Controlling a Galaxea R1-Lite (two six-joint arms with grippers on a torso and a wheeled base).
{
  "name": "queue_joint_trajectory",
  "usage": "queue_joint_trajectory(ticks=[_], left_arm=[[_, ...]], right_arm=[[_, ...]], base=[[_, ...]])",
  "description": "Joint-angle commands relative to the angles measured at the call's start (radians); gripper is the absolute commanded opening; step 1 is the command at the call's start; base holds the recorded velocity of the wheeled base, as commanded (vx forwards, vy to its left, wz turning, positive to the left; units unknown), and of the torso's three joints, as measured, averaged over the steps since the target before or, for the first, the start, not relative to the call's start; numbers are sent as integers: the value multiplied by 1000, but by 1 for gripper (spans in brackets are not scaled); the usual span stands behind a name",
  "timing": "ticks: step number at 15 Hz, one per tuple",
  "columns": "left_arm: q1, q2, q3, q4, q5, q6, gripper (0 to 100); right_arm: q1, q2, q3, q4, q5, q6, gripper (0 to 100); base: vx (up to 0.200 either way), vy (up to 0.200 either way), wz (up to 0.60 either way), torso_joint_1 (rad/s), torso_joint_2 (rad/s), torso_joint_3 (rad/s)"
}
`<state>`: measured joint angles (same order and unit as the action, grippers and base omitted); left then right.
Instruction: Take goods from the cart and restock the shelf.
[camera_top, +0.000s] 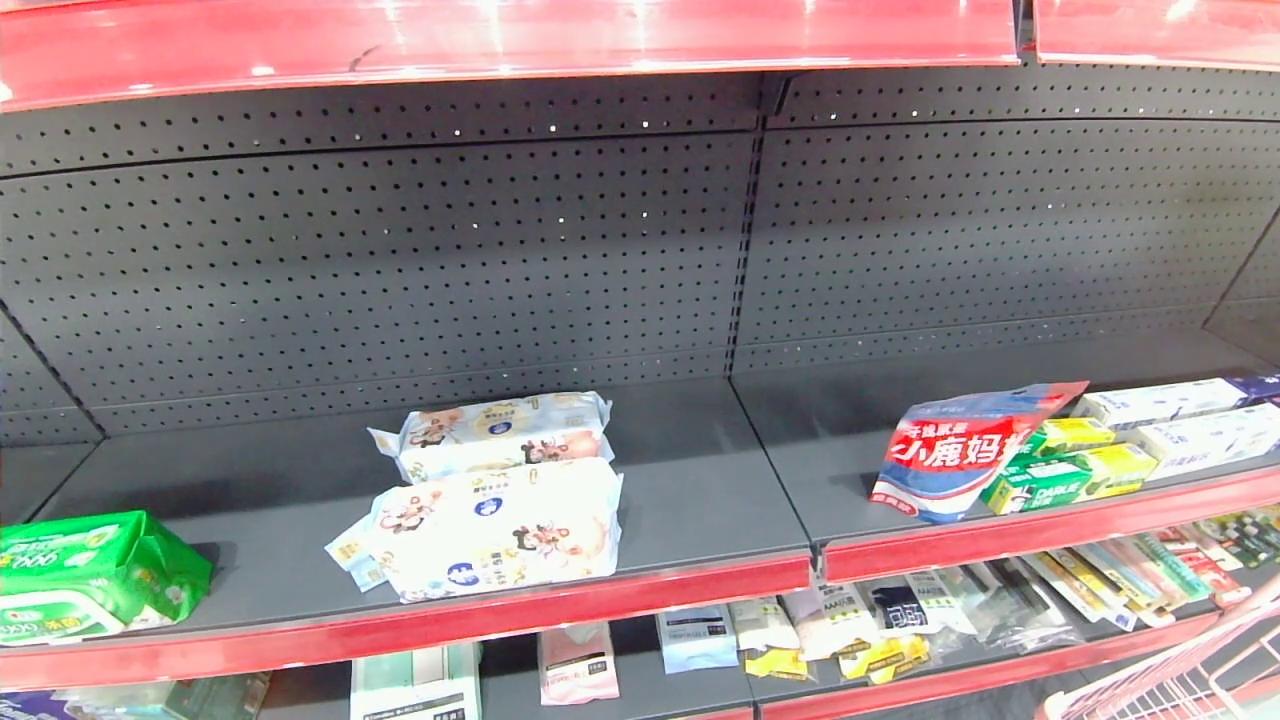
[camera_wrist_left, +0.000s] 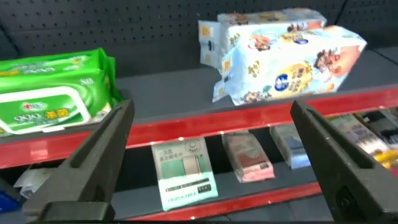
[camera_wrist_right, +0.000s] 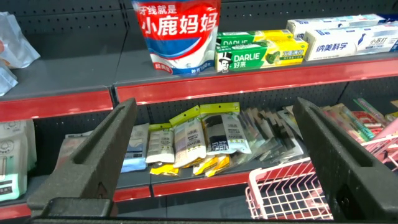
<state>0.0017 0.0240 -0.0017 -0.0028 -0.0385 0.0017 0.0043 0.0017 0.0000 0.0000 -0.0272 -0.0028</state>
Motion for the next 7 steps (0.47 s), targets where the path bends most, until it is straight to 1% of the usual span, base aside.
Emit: queue_joint_trajectory(ticks=[1,7], left_arm=[[0,-24,0,0,2,0,100],[0,-24,2,0,2,0,100]], right_arm=[[0,1,0,0,0,-2,100],[0,1,0,0,0,-3,100]], base=[[0,0,0,0,0,0],[0,0,0,0,0,0]])
